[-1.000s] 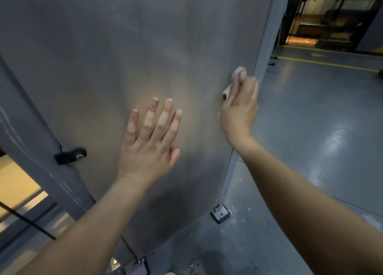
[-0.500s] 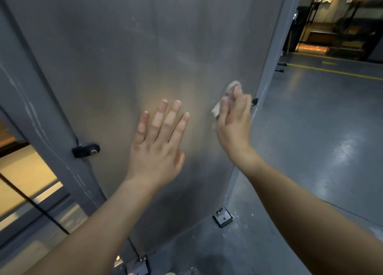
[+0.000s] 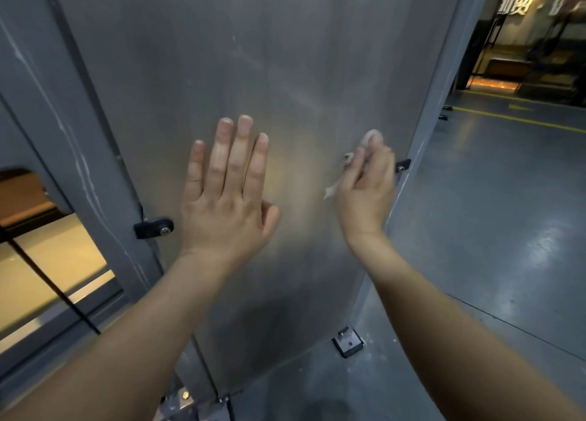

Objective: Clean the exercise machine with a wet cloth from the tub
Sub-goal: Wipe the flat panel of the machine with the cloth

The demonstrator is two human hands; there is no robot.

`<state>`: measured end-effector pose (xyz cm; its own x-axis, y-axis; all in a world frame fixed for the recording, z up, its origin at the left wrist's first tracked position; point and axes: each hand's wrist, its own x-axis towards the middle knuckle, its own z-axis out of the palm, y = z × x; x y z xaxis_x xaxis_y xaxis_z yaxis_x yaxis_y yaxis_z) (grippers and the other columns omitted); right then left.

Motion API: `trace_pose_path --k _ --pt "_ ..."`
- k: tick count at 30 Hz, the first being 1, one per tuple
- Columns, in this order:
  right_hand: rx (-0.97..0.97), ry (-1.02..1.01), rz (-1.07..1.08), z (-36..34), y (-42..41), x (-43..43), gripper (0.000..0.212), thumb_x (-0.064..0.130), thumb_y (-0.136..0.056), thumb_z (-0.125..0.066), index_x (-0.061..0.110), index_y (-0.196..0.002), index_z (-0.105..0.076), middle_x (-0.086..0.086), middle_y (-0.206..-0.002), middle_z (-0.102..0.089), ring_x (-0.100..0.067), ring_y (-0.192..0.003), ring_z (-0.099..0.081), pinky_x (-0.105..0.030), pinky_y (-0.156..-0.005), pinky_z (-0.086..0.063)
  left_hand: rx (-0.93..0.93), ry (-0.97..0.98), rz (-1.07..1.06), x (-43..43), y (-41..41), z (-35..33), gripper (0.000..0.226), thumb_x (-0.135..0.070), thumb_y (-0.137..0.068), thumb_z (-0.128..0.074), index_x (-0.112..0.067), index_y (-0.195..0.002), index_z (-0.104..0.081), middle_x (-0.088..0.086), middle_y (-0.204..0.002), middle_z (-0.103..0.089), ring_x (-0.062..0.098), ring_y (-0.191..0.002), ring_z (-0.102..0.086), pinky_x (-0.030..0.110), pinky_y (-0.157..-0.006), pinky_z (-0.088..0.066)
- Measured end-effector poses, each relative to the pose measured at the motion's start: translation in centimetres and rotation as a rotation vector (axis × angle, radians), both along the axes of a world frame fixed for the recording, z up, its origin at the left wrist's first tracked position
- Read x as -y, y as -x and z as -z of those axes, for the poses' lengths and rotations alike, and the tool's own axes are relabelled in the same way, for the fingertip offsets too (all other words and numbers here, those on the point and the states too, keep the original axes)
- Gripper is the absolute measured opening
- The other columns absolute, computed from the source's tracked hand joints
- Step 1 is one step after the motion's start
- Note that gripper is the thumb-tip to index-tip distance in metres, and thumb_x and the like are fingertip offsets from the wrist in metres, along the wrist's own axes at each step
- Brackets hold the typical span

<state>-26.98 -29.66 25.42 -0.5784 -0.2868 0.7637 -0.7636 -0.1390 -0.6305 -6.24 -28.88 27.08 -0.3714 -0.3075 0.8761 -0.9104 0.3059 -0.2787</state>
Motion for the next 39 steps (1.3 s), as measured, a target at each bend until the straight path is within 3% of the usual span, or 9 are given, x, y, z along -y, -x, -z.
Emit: trace_pose_path --k 5,11,15,17,22,28,30,34,39 --pt "-0.878 -0.082 -0.11 2.2 1.8 -1.2 0.027 0.022 -0.098 -0.055 0.021 -0.125 -0.054 -0.007 -0.09 -0.067 -0.033 -0.06 -0.061 -0.033 -0.043 -0.042 0.027 0.03 0.026 0.6 -0.3 0.3 0.079 -0.034 -0.088 -0.045 -0.001 -0.158 -0.03 0.02 -0.165 -0.021 0.037 -0.154 -0.018 0.051 -0.128 -0.004" --pt "-0.105 -0.039 0.047 -1.5 1.6 0.0 0.03 0.025 -0.104 -0.042 0.012 -0.125 -0.059 -0.01 -0.108 -0.063 -0.036 -0.085 -0.063 -0.036 -0.066 -0.04 0.016 0.054 0.036 0.9 -0.3 0.4 0.08 -0.032 -0.086 -0.047 -0.001 -0.158 -0.032 0.02 -0.165 -0.023 0.037 -0.154 -0.019 0.051 -0.128 -0.004" --pt "-0.996 -0.07 -0.168 1.8 0.3 -1.1 0.029 0.017 -0.096 -0.061 0.011 -0.124 -0.058 -0.005 -0.094 -0.063 -0.033 -0.064 -0.058 -0.038 -0.049 -0.046 0.021 0.059 0.045 0.8 -0.4 0.5 0.079 -0.032 -0.086 -0.047 -0.001 -0.158 -0.032 0.02 -0.165 -0.023 0.037 -0.154 -0.02 0.051 -0.128 -0.006" --pt "-1.117 -0.067 -0.138 0.0 2.9 -0.9 0.023 0.019 -0.097 -0.062 0.016 -0.119 -0.057 -0.007 -0.085 -0.063 -0.033 -0.062 -0.054 -0.038 -0.049 -0.042 0.032 0.05 0.049 0.9 -0.5 0.5 0.08 -0.033 -0.086 -0.046 -0.001 -0.158 -0.03 0.02 -0.165 -0.023 0.036 -0.154 -0.019 0.051 -0.128 -0.005" --pt "-0.222 -0.026 0.009 -4.0 1.3 0.3 0.022 0.028 -0.102 -0.039 0.02 -0.117 -0.054 -0.005 -0.095 -0.061 -0.033 -0.076 -0.061 -0.039 -0.062 -0.048 0.027 0.06 0.047 1.0 -0.5 0.5 0.079 -0.033 -0.087 -0.042 -0.001 -0.159 -0.029 0.019 -0.166 -0.023 0.036 -0.155 -0.02 0.052 -0.128 -0.007" --pt "-1.312 0.025 -0.159 -1.9 3.4 -0.3 0.026 0.02 -0.093 -0.07 0.012 -0.116 -0.063 -0.011 -0.079 -0.058 -0.03 -0.062 -0.049 -0.038 -0.055 -0.035 0.047 0.05 0.049 0.9 -0.6 0.6 0.08 -0.034 -0.088 -0.043 -0.002 -0.159 -0.028 0.019 -0.166 -0.021 0.036 -0.156 -0.017 0.052 -0.128 -0.006" --pt "-1.223 0.067 -0.044 -4.9 5.1 0.7 0.021 0.023 -0.097 -0.064 0.014 -0.116 -0.06 -0.014 -0.079 -0.058 -0.032 -0.062 -0.051 -0.039 -0.057 -0.032 0.051 0.048 0.051 1.0 -0.6 0.5 0.081 -0.034 -0.087 -0.044 -0.001 -0.159 -0.028 0.019 -0.166 -0.022 0.036 -0.155 -0.016 0.052 -0.128 -0.006" --pt "-0.632 0.003 0.003 -5.0 2.5 1.5 0.023 0.017 -0.099 -0.048 0.015 -0.121 -0.05 -0.012 -0.086 -0.064 -0.038 -0.072 -0.053 -0.047 -0.062 -0.041 0.037 0.058 0.051 1.0 -0.5 0.7 0.08 -0.033 -0.087 -0.044 -0.001 -0.159 -0.029 0.019 -0.166 -0.022 0.035 -0.156 -0.018 0.052 -0.128 -0.007" --pt "-1.428 0.03 -0.166 -3.3 4.3 -0.3 0.017 0.02 -0.096 -0.064 0.014 -0.111 -0.07 -0.01 -0.08 -0.055 -0.027 -0.065 -0.047 -0.037 -0.059 -0.033 0.039 0.06 0.049 0.9 -0.6 0.6 0.079 -0.035 -0.088 -0.04 -0.002 -0.159 -0.029 0.019 -0.166 -0.023 0.035 -0.156 -0.017 0.052 -0.128 -0.007"
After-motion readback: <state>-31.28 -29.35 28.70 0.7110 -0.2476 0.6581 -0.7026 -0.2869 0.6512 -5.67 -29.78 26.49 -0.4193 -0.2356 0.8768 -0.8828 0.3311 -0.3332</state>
